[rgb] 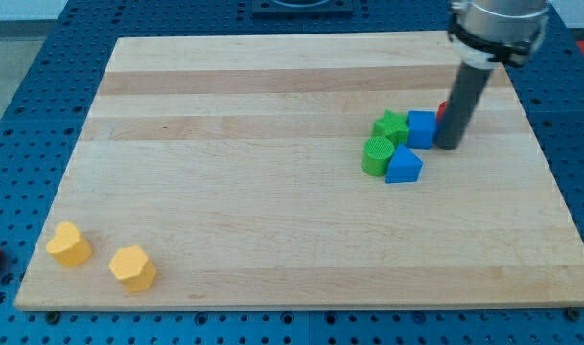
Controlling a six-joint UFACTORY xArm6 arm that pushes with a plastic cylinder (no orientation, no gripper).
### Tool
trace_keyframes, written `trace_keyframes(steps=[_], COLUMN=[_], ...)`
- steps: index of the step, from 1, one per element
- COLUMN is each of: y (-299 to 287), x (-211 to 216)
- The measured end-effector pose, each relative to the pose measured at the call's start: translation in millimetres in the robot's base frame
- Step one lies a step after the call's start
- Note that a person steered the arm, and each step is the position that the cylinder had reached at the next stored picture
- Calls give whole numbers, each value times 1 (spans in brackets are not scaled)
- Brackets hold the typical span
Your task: Move blue cube towards center top
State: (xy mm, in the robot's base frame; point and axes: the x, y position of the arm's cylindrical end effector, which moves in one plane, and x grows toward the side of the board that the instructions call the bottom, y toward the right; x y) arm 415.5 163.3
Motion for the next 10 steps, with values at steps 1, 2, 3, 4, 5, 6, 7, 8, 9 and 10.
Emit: trace_keyframes(steps=[1,2,3,4,5,6,7,8,9,10], y=[-69,-150,-183,-154,-128,-153,-156,-132,-98,-95], x=[-16,-32,-33,-1,-33,-58,-27,-42,-54,-59])
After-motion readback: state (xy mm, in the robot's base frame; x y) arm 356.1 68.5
